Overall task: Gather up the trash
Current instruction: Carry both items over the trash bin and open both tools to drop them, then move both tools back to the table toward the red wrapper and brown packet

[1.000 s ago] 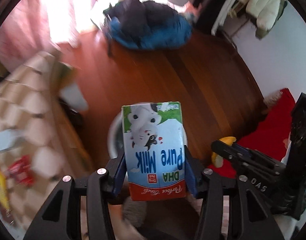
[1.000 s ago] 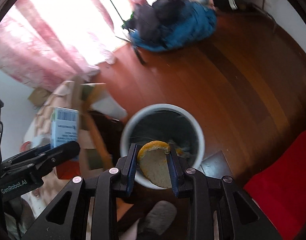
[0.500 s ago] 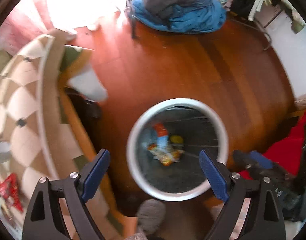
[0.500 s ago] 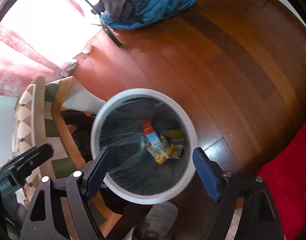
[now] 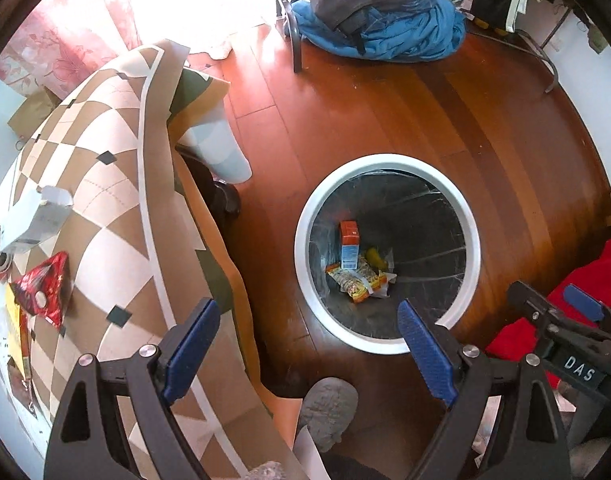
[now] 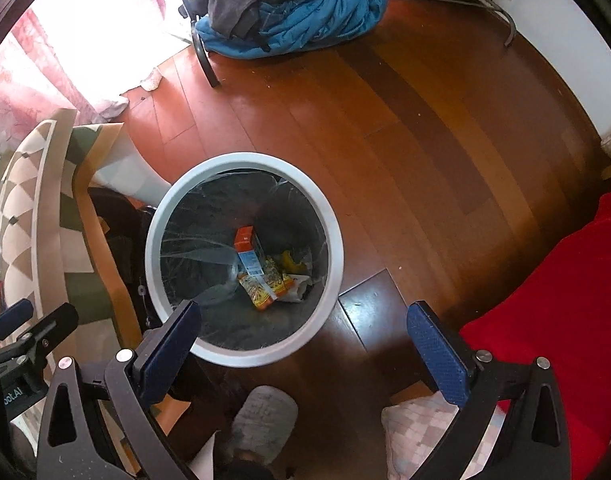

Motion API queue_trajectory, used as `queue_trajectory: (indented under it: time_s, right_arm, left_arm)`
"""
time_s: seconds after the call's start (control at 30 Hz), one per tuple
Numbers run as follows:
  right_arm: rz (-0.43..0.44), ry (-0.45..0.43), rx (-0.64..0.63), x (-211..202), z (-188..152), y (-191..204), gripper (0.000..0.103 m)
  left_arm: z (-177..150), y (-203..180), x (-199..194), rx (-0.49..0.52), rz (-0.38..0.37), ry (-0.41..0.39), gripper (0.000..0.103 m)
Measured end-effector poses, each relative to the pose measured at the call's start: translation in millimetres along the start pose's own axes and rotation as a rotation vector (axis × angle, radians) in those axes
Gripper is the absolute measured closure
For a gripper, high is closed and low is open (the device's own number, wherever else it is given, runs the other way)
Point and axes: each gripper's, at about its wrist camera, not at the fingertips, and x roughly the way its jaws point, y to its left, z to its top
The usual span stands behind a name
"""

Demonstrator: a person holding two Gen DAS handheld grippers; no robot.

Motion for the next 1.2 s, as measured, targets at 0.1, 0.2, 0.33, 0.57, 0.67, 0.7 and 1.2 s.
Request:
queue_trajectory:
  time_s: [0.1, 0.2, 0.33, 0.57, 0.67, 0.7, 1.2]
  right_arm:
    - [-0.003, -0.004, -0.004, -12, -5, 2, 0.0]
    - [-0.004, -0.021, -0.007, -29, -8, 5, 0.0]
    - [-0.001, -0.058, -0.02, -58, -14, 8, 0.0]
    - [0.018, -0.168, -0.035, -130, -27, 18, 0.0]
    - [0.04, -0.22, -0.039, -165, -35, 25, 0.0]
    - [0.053, -0.233, -0.036, -174, -37, 26, 0.0]
    - [0.265, -0.215, -0.237, -215, -73, 196, 0.0]
  left_arm:
    - [-3, 0, -10, 0.002, -0.003, -0.013, 0.012]
    - [-4, 0, -23, 0.004, -0.006, -0.029, 0.012]
    - [-10, 3, -49, 0.005, -0.01, -0.067, 0.012]
    - [-28, 18, -108, -0.011, -0.029, -0.164, 0.012]
    - [-39, 29, -140, -0.032, -0.038, -0.209, 0.012]
    - [-43, 33, -150, -0.037, -0.036, -0.228, 0.012]
    - [-103, 202, -200, -0.295, 0.068, -0.336, 0.0]
